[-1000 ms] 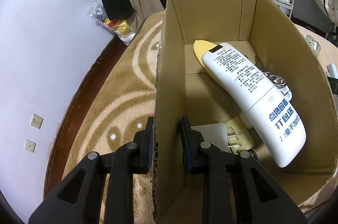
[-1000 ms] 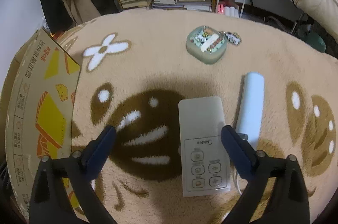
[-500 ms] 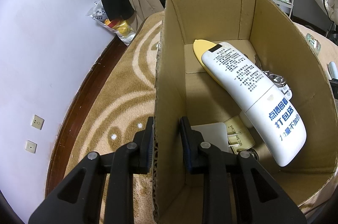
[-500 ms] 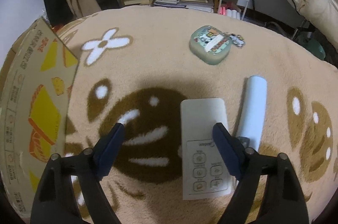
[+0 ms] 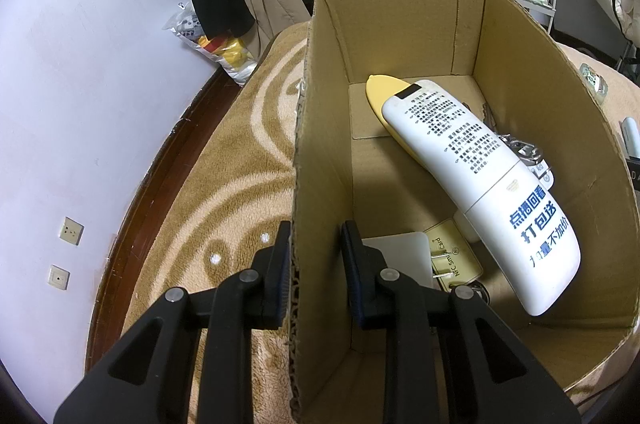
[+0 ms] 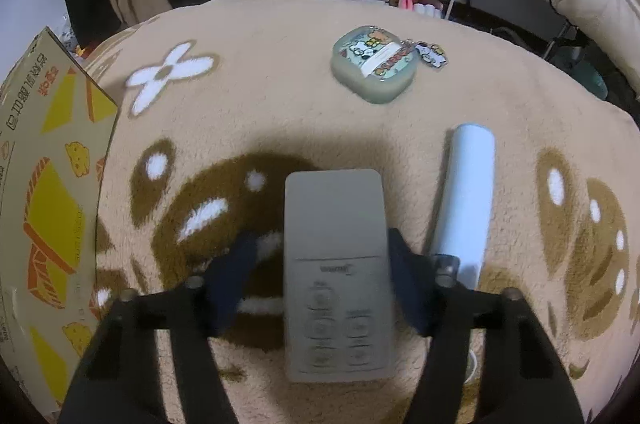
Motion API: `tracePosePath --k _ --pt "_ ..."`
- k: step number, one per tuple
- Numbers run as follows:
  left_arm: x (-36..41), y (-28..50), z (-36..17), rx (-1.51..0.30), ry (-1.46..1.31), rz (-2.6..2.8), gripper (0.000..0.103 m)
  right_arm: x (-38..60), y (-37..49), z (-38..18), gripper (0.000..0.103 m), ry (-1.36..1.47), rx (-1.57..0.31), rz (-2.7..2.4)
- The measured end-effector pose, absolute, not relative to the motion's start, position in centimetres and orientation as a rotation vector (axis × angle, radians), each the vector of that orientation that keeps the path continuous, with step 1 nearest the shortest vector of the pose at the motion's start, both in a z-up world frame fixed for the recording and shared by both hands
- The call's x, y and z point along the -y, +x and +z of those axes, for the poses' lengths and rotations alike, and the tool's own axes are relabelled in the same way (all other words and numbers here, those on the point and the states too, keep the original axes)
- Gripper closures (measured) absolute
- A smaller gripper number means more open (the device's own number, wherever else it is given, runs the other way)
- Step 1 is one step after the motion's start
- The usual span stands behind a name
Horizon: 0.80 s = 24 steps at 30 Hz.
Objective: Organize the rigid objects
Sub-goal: 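Grasp the white remote with the right tool and carry it over the box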
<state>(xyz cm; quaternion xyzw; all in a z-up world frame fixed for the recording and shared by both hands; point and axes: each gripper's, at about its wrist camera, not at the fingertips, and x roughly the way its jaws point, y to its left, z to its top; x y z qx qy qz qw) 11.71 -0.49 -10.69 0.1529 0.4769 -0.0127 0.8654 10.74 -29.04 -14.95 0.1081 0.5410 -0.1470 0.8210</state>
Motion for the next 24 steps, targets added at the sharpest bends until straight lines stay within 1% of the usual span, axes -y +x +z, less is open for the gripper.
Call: tracePosePath --k 1,2,3,12,24 --pt "0.5 11.7 -10.7 -0.999 0.320 -0.026 0.079 29.0 10.8 -14.9 0.042 0.225 -1.152 -0.315" --pt "0.5 11.7 -10.7 -0.999 0.321 -0.027 0.079 29.0 10.8 -14.9 0.050 0.220 -1.151 -0.318" --pt "0.4 11.7 -10.7 -0.999 0.322 -0.026 0.079 29.1 10.8 -14.8 0.052 0.219 -1.148 -0.322" --pt "0.4 11.7 -10.7 -0.999 0.322 -0.026 0.079 28.9 10.7 -14.4 0.052 0.264 -1.118 -0.310" --pt "0.3 11.7 -10.7 -0.999 0.325 -0.026 0.079 26.3 11.3 -11.9 0.052 0.261 -1.041 -0.220"
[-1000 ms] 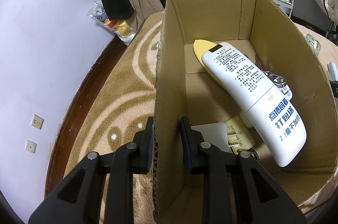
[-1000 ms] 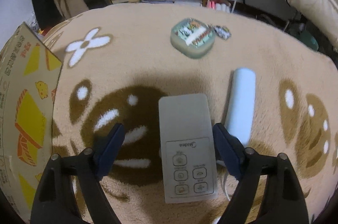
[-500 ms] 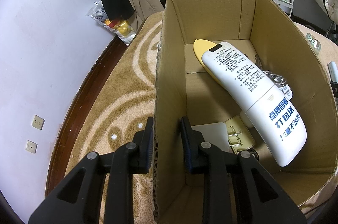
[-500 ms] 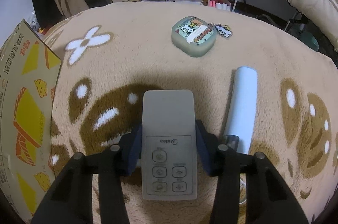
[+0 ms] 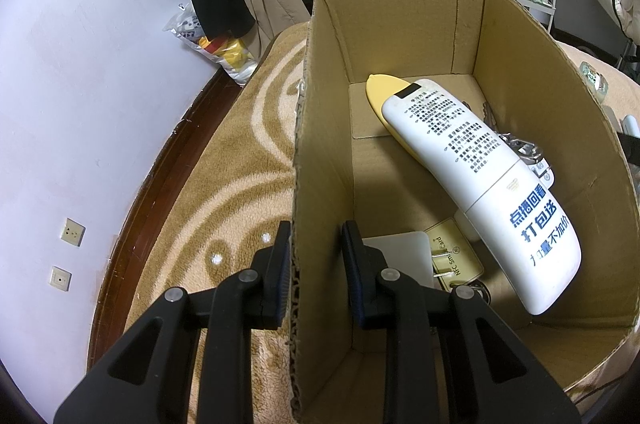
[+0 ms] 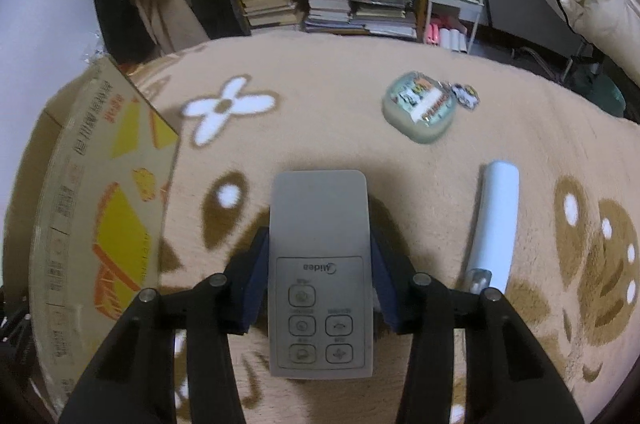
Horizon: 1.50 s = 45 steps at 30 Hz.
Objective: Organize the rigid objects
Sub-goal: 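Grasp the white remote with the right tool and carry it over the box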
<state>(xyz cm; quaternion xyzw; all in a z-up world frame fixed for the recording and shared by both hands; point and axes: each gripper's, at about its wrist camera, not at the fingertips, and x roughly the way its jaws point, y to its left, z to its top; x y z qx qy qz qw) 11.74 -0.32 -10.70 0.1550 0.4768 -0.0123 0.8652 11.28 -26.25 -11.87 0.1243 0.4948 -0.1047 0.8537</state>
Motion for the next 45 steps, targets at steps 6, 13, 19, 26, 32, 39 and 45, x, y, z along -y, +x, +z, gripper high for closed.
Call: tracePosePath --k 6,13,19,26,32,39,45 --pt "0.2 11.8 -10.7 -0.998 0.328 -0.025 0.079 26.0 11.1 -9.5 0.052 0.290 -0.974 -0.192" --pt "0.2 11.7 -10.7 -0.997 0.330 -0.024 0.079 25.1 10.7 -7.2 0.052 0.312 -0.928 -0.142" --pt "0.3 11.7 -10.7 -0.997 0.330 -0.024 0.078 23.3 10.1 -4.3 0.052 0.291 -0.858 -0.090" --pt "0.2 11.8 -10.8 -0.997 0.330 -0.024 0.078 20.0 9.6 -1.6 0.052 0.231 -0.799 -0.014" --pt "0.2 11.7 -10.8 -0.997 0.331 -0.023 0.078 16.5 9.0 -0.1 0.052 0.177 -0.763 0.061" --pt "0.3 11.7 -10.7 -0.997 0.332 -0.023 0.078 14.3 8.8 -0.2 0.052 0.174 -0.756 0.131" --pt "0.3 11.7 -10.8 -0.997 0.332 -0.023 0.078 13.3 9.0 -1.1 0.053 0.179 -0.770 0.151"
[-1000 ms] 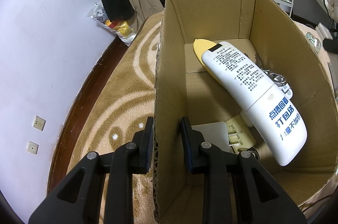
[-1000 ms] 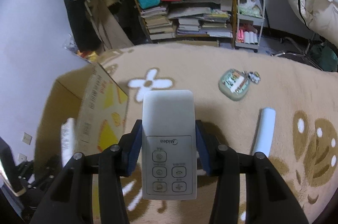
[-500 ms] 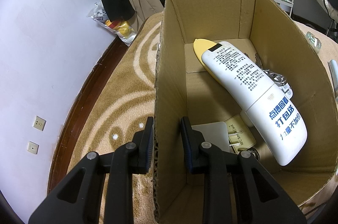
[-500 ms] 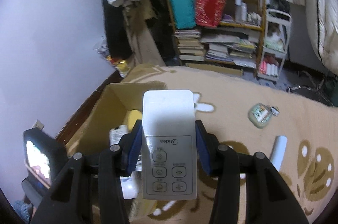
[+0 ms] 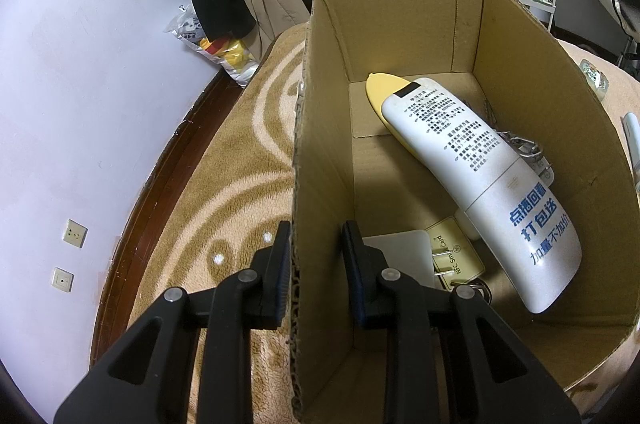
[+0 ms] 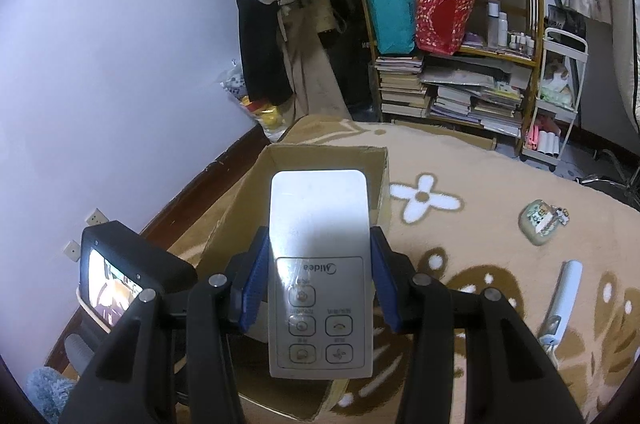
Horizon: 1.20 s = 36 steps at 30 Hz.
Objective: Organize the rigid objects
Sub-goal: 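Grasp the white remote with the right tool and carry it over the box, then open the right tool to drop the white remote into the box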
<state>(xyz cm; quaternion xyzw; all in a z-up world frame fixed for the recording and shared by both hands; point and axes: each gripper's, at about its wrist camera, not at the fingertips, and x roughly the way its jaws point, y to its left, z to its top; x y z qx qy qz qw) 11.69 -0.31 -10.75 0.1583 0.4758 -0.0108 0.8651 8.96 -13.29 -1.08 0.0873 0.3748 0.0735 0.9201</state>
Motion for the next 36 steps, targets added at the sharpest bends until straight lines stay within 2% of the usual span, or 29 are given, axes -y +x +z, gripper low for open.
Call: tracePosePath --k 21,36 --pt "0.4 11.7 -10.8 -0.997 0.334 -0.022 0.078 13.2 9.7 -3.8 0.052 0.232 -0.799 0.172" --pt "-0.2 11.7 -10.4 -0.997 0.331 -0.019 0.077 14.7 9.6 -3.4 0.052 0.220 -0.761 0.096"
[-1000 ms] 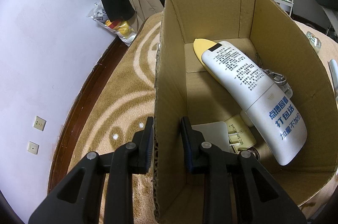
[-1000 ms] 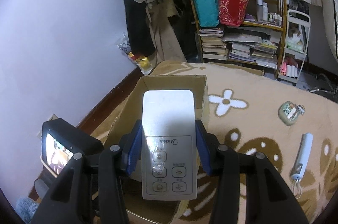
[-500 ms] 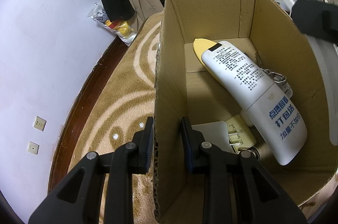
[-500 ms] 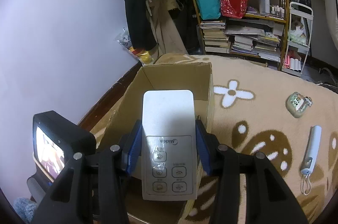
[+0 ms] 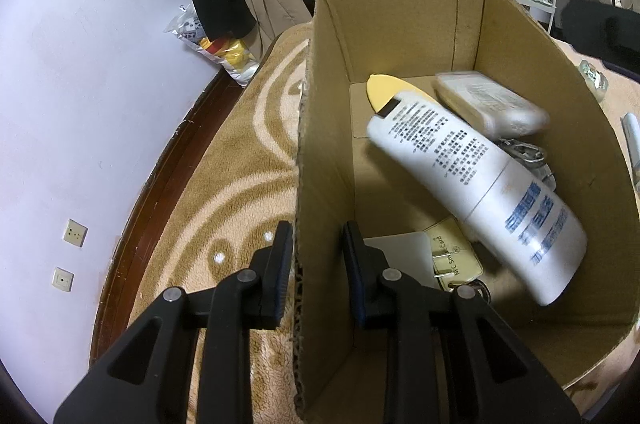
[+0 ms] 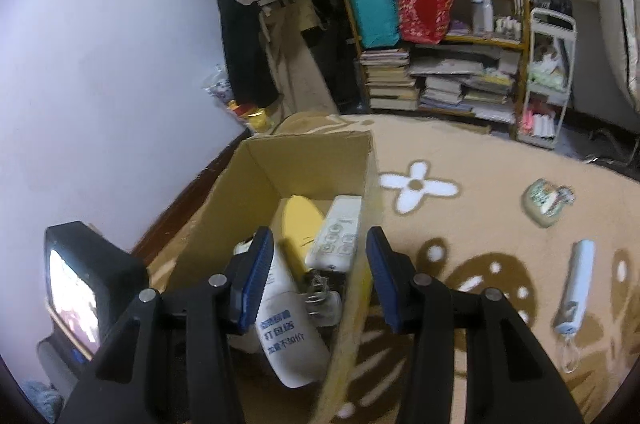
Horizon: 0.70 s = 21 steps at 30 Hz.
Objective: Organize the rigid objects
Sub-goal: 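Open the right tool to drop the white remote into the box, then move the right tool back and grasp the light-blue handheld device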
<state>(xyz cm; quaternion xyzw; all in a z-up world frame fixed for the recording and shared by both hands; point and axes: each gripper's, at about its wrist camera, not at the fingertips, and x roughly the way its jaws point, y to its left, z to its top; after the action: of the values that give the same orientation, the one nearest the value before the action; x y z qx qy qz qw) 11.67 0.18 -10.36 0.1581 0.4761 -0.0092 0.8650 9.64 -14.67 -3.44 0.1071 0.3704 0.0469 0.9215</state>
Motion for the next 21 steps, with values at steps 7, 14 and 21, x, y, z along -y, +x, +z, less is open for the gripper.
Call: tracePosePath --k 7,14,21 --pt "-0.3 11.7 -10.3 -0.998 0.328 -0.019 0.077 16.4 9.7 -3.5 0.044 0.220 -0.759 0.040" --pt "-0.2 11.7 -10.3 -0.997 0.330 -0.018 0.077 18.6 10.0 -3.5 0.020 0.223 -0.751 -0.050" --pt "-0.2 11.7 -10.3 -0.997 0.329 -0.018 0.077 21.8 10.1 -4.0 0.005 0.233 -0.766 -0.165"
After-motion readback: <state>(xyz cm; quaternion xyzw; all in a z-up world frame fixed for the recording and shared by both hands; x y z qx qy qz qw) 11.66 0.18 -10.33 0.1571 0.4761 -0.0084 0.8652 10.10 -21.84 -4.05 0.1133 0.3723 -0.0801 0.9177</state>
